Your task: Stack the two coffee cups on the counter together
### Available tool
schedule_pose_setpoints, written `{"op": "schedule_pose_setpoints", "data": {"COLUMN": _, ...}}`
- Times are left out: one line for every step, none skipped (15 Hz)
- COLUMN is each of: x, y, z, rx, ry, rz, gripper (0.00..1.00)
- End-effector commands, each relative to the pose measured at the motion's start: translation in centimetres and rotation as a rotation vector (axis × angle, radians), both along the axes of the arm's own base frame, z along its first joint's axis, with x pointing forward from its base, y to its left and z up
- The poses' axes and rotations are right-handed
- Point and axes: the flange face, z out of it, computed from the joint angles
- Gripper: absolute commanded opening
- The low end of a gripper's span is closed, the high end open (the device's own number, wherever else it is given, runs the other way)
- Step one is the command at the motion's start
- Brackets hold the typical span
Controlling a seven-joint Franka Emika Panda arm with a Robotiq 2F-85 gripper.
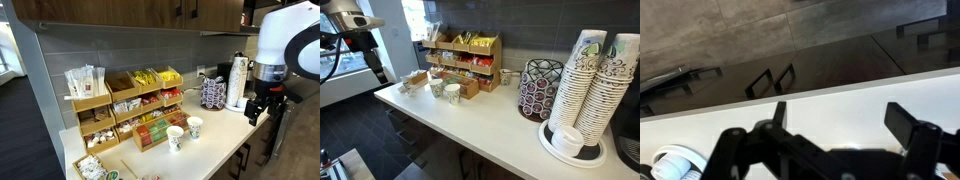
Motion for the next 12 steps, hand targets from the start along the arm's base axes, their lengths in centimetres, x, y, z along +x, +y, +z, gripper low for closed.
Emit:
{"op": "schedule_pose_setpoints", "data": {"x": 0.0, "y": 0.0, "z": 0.1, "rx": 0.000, "ry": 0.001, "rz": 0.000, "gripper": 1.00}}
{"op": "schedule_pose_setpoints", "data": {"x": 0.0, "y": 0.0, "z": 0.1, "rx": 0.000, "ry": 0.001, "rz": 0.000, "gripper": 1.00}}
{"op": "schedule_pose_setpoints", "data": {"x": 0.0, "y": 0.0, "z": 0.1, "rx": 0.000, "ry": 0.001, "rz": 0.000, "gripper": 1.00}}
{"op": "schedule_pose_setpoints", "data": {"x": 0.0, "y": 0.0, "z": 0.1, "rx": 0.000, "ry": 0.001, "rz": 0.000, "gripper": 1.00}}
{"op": "schedule_pose_setpoints", "data": {"x": 0.0, "y": 0.0, "z": 0.1, "rx": 0.000, "ry": 0.001, "rz": 0.000, "gripper": 1.00}}
{"op": "schedule_pose_setpoints", "data": {"x": 0.0, "y": 0.0, "z": 0.1, "rx": 0.000, "ry": 0.001, "rz": 0.000, "gripper": 1.00}}
{"op": "schedule_pose_setpoints", "data": {"x": 0.0, "y": 0.0, "z": 0.1, "rx": 0.000, "ry": 0.001, "rz": 0.000, "gripper": 1.00}}
{"op": "schedule_pose_setpoints", "data": {"x": 0.0, "y": 0.0, "z": 0.1, "rx": 0.000, "ry": 0.001, "rz": 0.000, "gripper": 1.00}}
{"op": "schedule_pose_setpoints", "data": {"x": 0.0, "y": 0.0, "z": 0.1, "rx": 0.000, "ry": 0.001, "rz": 0.000, "gripper": 1.00}}
{"op": "schedule_pose_setpoints", "data": {"x": 0.0, "y": 0.0, "z": 0.1, "rx": 0.000, "ry": 0.001, "rz": 0.000, "gripper": 1.00}}
{"op": "schedule_pose_setpoints", "data": {"x": 0.8, "y": 1.0, "z": -0.7, "rx": 0.011, "ry": -0.003, "rz": 0.015, "gripper": 1.00}}
{"op": "schedule_pose_setpoints", "data": {"x": 2.1, "y": 2.9, "z": -1.7, "rx": 0.053, "ry": -0.021, "rz": 0.038, "gripper": 1.00}}
